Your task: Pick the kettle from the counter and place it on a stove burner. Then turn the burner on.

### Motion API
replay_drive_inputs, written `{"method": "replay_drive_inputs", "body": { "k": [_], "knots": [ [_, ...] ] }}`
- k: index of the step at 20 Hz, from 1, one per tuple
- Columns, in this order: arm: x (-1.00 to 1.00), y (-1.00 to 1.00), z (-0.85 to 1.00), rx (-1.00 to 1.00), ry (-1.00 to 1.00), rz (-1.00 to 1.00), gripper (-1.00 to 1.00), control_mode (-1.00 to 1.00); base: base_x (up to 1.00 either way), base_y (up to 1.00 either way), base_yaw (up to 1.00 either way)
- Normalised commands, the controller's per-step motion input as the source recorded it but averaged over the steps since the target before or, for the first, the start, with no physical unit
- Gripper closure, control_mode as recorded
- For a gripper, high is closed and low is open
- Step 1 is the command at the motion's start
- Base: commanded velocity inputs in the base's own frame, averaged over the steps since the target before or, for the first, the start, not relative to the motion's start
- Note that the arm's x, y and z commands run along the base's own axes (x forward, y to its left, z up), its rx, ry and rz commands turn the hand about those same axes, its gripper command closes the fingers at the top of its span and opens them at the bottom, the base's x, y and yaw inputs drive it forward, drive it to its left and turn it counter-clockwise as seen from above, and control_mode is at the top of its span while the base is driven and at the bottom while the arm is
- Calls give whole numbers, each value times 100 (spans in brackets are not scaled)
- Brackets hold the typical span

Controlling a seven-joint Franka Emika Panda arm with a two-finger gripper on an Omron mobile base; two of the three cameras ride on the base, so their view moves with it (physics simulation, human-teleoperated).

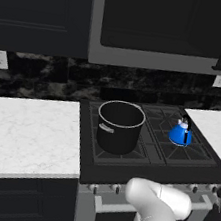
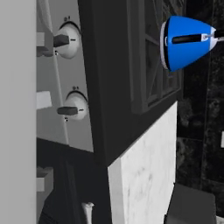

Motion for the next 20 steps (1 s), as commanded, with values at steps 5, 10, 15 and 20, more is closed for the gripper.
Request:
{"method": "replay_drive_inputs", "body": {
  "k": [5,10,15,20],
  "knots": [
    [0,-17,-48,2,-12,1,-100,-100,0,0,0],
    [0,-1,-18,0,-12,10,-100,-100,0,0,0],
    [9,-3,0,0,-11,15,-100,-100,0,0,0],
    [4,-18,0,0,-1,5,-100,-100,0,0,0]
  ]
}}
